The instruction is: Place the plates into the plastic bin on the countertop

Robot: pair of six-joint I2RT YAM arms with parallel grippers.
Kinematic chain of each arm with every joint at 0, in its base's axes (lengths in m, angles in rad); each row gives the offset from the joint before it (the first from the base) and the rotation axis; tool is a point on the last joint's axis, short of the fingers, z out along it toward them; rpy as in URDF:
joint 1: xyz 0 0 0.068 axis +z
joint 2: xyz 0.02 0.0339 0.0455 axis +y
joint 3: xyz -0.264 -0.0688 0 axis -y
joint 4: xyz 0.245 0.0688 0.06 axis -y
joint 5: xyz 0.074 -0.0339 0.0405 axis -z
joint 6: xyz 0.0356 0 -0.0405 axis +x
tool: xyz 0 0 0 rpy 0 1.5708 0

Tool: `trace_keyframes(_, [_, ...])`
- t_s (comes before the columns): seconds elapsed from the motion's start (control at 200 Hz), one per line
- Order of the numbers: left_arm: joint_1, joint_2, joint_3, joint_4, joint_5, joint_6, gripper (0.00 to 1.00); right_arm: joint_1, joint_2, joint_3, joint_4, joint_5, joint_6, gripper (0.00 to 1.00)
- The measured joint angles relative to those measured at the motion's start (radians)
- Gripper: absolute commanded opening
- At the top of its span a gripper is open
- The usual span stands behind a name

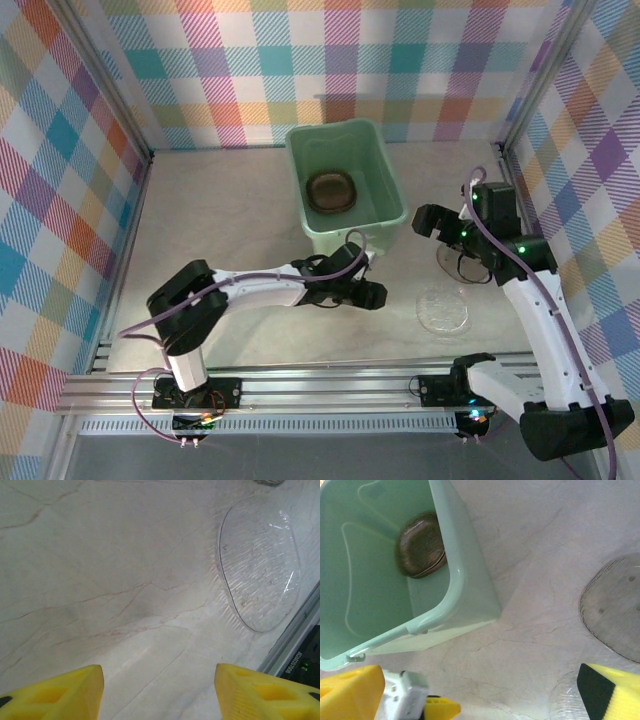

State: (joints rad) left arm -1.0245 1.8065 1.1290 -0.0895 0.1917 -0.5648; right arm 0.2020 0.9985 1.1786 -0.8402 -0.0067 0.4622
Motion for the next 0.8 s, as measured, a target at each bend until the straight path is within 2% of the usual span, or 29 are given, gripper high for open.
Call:
trace_keyframes(0.515, [-0.092,0.199,0.175,-0.005,0.016,-0.011,0.61,-0.008,-0.060,-0.044,-0.026,0.013,-0.024,0.99])
trace_keyframes(0.8, [-0.099,0.261,0.240,0.001,0.035,-0.016,0.62,-0.009,-0.075,-0.070,-0.029,0.008,-0.026,1.00])
